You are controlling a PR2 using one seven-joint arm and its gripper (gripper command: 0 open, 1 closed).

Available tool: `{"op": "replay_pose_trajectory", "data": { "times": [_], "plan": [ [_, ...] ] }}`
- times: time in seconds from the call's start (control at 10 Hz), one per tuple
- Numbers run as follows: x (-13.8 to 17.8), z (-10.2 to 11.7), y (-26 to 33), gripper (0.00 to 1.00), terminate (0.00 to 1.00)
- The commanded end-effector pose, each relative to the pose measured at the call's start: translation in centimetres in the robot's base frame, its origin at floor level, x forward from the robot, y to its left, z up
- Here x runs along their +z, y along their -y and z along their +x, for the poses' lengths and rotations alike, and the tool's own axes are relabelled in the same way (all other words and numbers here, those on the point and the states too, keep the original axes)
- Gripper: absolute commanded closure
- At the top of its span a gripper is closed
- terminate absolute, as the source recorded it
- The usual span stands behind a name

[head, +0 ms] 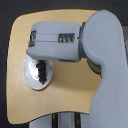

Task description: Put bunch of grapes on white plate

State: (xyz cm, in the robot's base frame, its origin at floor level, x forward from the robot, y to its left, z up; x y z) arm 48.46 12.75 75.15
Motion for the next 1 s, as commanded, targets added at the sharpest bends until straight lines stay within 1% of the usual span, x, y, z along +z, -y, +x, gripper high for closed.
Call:
{"op": "replay_pose_trajectory", "data": {
  "times": [0.0,0.3,0.5,0.7,0.9],
  "plan": [
    [6.6,1.6,1.7,0.00,0.00],
    [10.4,3.5,2.0,0.00,0.00],
    [12.3,4.3,1.4,0.00,0.00],
    [13.8,4.4,1.0,0.00,0.00],
    [14.6,4.2,1.4,0.00,0.00]
  ]
}}
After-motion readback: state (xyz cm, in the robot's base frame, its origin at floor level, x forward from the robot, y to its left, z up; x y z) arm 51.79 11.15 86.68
